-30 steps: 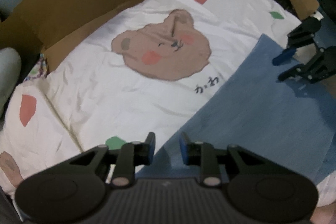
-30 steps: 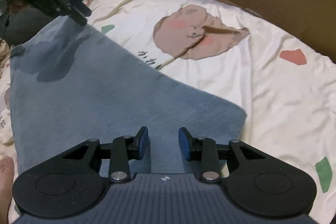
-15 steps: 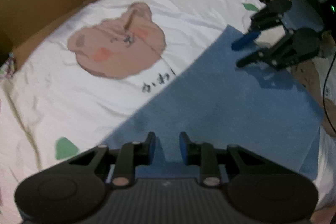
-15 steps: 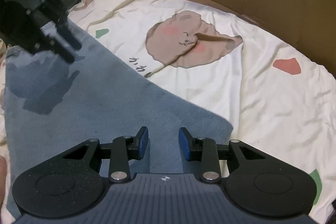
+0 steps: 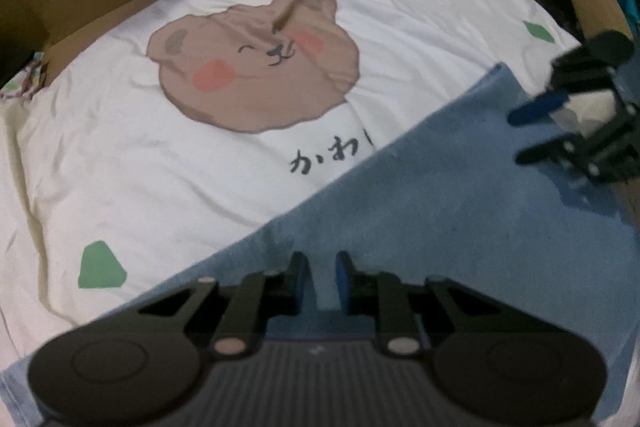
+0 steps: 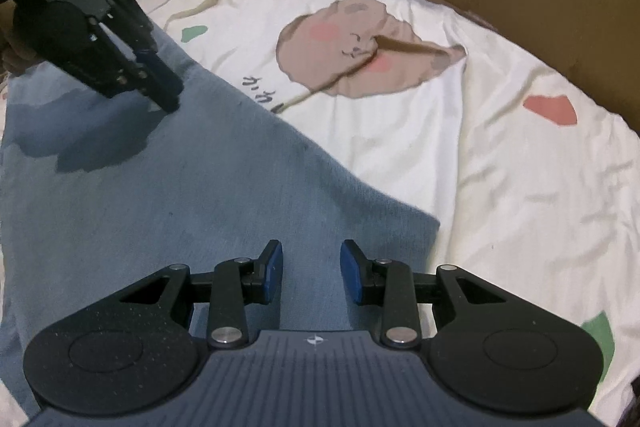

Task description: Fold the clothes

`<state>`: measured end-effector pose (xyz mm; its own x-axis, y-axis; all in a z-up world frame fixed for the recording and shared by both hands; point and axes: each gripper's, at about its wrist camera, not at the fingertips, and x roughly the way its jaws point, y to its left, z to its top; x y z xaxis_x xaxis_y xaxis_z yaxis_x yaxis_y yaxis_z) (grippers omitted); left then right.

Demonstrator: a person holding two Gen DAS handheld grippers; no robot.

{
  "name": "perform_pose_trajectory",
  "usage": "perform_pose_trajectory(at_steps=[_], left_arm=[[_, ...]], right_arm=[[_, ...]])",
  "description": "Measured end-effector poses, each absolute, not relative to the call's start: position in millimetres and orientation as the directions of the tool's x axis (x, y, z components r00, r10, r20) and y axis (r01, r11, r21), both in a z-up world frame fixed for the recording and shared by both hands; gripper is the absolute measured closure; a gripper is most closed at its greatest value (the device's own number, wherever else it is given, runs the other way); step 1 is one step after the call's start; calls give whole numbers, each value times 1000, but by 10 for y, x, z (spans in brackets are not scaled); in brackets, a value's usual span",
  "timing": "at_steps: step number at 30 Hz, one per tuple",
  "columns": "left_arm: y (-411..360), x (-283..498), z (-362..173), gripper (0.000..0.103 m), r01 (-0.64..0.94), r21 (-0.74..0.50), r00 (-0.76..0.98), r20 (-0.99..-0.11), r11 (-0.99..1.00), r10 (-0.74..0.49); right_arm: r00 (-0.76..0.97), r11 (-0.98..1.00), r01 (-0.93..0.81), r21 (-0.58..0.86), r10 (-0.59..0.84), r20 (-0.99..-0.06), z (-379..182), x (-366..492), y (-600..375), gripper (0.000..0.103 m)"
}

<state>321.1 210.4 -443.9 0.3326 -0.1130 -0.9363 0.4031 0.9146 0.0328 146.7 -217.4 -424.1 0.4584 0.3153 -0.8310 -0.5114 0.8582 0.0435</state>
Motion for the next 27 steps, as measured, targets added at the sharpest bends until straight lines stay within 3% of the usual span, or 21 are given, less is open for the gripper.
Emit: perform_pose_trajectory(at_steps=[15,27], left_arm=[[2154,2839,-4323,83,264,42,384,-921,964,-65],[2362,2464,-4347,83,140,12,377,-925,990,-42]], right_arm=[[537,864,-504,8,320,-780,-4082,1528,-2190,65],[523,864,-503,-35,271,-808,-4202,1450,-2401,71]])
